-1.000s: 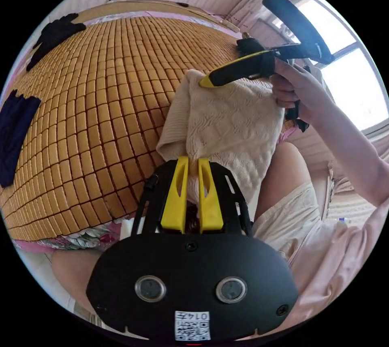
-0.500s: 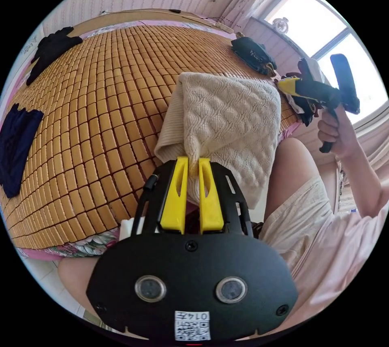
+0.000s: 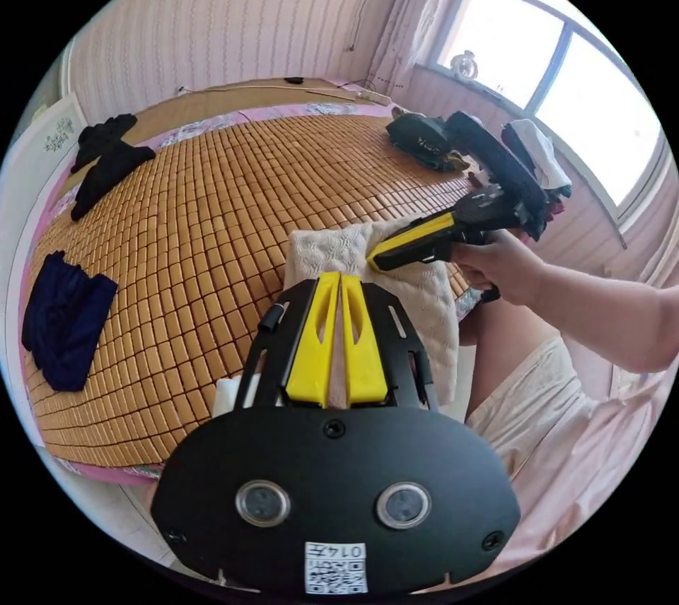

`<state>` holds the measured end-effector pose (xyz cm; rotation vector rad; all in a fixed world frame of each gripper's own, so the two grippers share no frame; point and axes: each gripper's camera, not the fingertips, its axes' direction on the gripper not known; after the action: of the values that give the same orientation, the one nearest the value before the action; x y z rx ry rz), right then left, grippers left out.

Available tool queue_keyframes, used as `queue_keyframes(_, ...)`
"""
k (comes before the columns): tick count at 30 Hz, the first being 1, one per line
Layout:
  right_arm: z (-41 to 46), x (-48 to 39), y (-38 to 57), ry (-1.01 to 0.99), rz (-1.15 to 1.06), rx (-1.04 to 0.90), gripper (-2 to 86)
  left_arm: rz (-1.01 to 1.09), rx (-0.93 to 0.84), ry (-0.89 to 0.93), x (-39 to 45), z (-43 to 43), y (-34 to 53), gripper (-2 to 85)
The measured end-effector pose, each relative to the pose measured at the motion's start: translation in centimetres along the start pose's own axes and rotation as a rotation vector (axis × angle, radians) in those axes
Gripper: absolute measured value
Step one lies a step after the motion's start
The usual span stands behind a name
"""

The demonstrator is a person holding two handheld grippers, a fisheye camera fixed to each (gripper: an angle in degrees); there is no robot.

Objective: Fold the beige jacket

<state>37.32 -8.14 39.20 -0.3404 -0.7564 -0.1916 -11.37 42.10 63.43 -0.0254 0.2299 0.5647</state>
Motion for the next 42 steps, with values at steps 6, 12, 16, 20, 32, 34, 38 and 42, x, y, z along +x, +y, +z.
queue_keyframes(6,-5.6,2.0,5.4,0.121,0.085,0.164,-0.9,0.001,-0.14,0.013,-0.9,6.9,-0.5,-1.0)
queue_keyframes(12,-3.7,7.3,6.8,0.135,0.151,0.099,-0.7,0.017,-0.114,0.038,-1.4,8.7,0.4,-0.9)
queue_keyframes(16,-4.8,10.4,7.6,0.022,0.245,0.152,-0.6,-0.096,-0.145,0.152,-4.1,9.7,0.0,-0.6)
queue_keyframes(20,-8.3,12.4,12.2,-0.132,0.32,0.307,0.9,-0.065,-0.065,0.293,-5.5,7.2,1.3,3.8)
queue_keyframes(32,-3.3,18.4,16.6,-0.516,0.537,0.202,18.2,-0.129,-0.148,0.272,-7.4,11.4,4.4,16.9)
queue_keyframes(34,-3.0,18.5,16.4,-0.492,0.548,0.182,15.7,-0.123,-0.132,0.264,-7.5,11.6,4.4,16.1)
queue_keyframes(38,-4.5,17.8,15.1,-0.465,0.436,0.157,8.4,-0.177,-0.15,0.363,-9.8,12.1,4.3,10.2)
queue_keyframes(42,-8.0,15.4,12.3,-0.48,0.228,0.208,6.3,-0.325,-0.054,0.45,-11.7,11.2,5.3,7.3)
